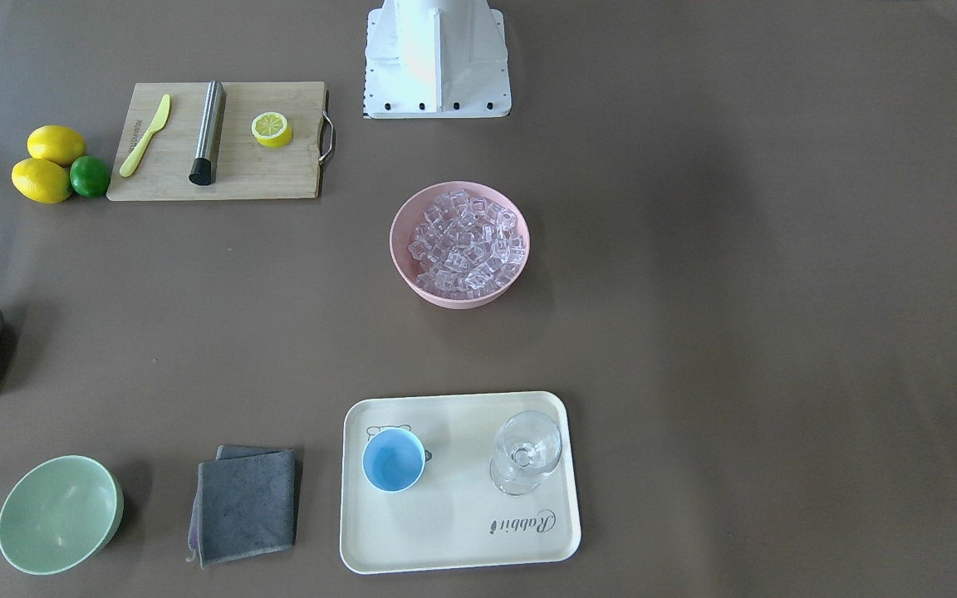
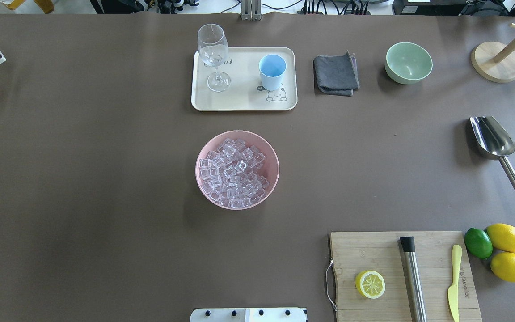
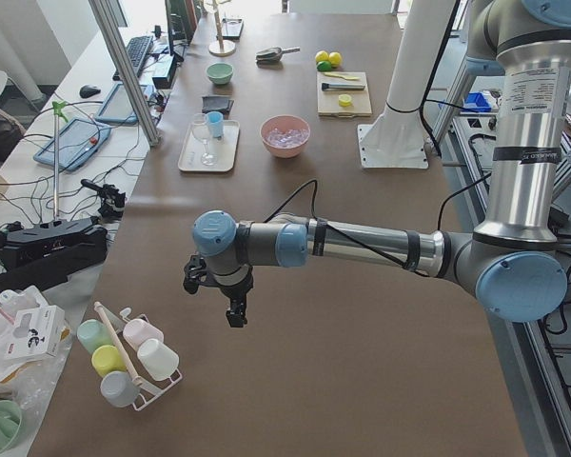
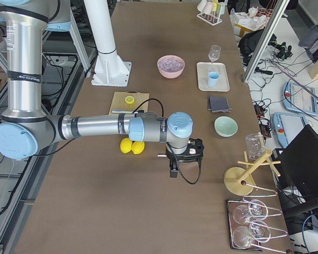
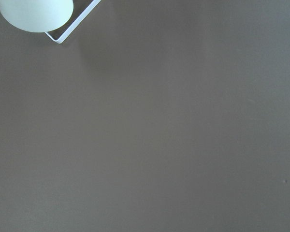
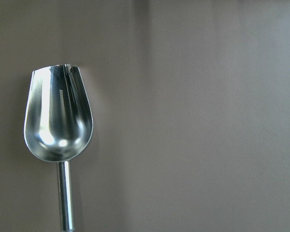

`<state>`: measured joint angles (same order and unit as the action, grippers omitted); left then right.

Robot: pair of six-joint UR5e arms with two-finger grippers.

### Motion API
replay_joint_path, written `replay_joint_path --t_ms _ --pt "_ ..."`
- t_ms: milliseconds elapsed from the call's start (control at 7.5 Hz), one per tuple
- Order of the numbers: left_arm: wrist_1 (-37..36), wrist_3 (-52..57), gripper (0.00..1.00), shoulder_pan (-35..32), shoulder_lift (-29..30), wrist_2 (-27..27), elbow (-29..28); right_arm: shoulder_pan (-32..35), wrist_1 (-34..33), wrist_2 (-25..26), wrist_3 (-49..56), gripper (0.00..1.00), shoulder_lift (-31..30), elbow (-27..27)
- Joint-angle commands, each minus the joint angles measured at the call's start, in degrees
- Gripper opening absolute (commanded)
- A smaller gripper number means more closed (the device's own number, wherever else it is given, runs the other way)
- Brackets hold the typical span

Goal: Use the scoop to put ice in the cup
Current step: 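Move the left gripper out toward the pink ice bowl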

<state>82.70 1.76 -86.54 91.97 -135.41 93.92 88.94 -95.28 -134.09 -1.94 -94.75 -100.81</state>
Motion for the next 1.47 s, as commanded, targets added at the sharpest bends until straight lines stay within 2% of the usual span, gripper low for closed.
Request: replay_joint_path --t_ms 0,267,800,1067,1333 --pt "0.09 0.0 0.99 0.23 0.23 0.06 -0.06 0.0 0.0 0.5 0.0 0.99 0.09 -0.26" --pt "0.18 0.0 0.99 0.32 0.58 -0.2 0.64 0.0 0.0 0.15 -0.08 0.99 0.0 0.09" --pt "1.05 0.0 0.99 12.86 2.07 -0.9 7.14 -0.26 1.75 -1.6 -1.66 0.99 0.27 -0.44" --pt "9.45 0.0 0.99 17.7 2.16 -1.7 7.06 -5.42 3.07 -1.7 -10.07 0.99 0.09 -2.01" --pt "20.94 0.18 0.99 20.86 1.46 -2.31 6.54 -10.42 9.98 0.04 -19.45 0.99 0.09 -2.11"
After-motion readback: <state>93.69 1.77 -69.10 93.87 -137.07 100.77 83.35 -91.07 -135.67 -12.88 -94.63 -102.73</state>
